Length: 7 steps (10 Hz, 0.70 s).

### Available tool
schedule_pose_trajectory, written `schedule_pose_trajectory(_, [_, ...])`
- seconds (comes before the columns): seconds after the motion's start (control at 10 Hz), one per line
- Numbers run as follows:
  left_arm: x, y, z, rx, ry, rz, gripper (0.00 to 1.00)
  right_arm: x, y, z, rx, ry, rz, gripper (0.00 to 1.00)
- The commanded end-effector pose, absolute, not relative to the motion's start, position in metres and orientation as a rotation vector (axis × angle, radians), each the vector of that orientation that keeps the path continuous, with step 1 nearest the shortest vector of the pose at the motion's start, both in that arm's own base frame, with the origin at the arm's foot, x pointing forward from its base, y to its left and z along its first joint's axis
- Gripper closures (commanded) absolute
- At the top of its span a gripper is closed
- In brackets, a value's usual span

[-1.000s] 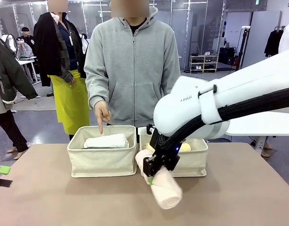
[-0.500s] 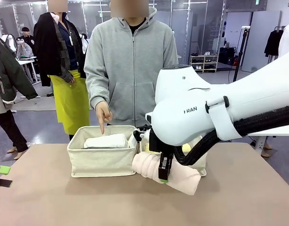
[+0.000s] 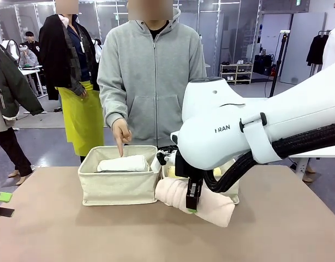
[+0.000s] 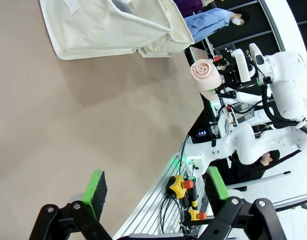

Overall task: Divide the towels into two baskets.
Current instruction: Pick up one hotel-folded towel from the bottom of the table and place it in the Fabric basket indicated by the person.

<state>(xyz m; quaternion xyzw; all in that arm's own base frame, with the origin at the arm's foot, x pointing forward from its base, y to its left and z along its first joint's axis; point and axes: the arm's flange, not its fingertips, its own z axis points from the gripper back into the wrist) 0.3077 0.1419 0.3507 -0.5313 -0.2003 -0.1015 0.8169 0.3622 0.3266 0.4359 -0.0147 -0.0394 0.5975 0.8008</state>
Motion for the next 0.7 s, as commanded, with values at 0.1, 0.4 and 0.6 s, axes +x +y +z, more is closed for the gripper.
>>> schedule_pose_trajectory(0.1, [0.306,0.142,0.353,-1.145,-0.445,-0.218,0.0,0.356,0.345,0.458,-0.239,-0.195,1.482,0.63])
schedule_pose_trajectory(0.4, [0.306,0.142,0.353,-1.145,-0.445,-0.218,0.0,0.39,0.421,0.493,-0.47,-0.311,1.758,0.63])
schedule_pose_trajectory(0.6, [0.306,0.142,0.353,-1.145,-0.445,-0.218,0.0,0.414,0.467,0.504,-0.635,-0.378,1.811,0.63])
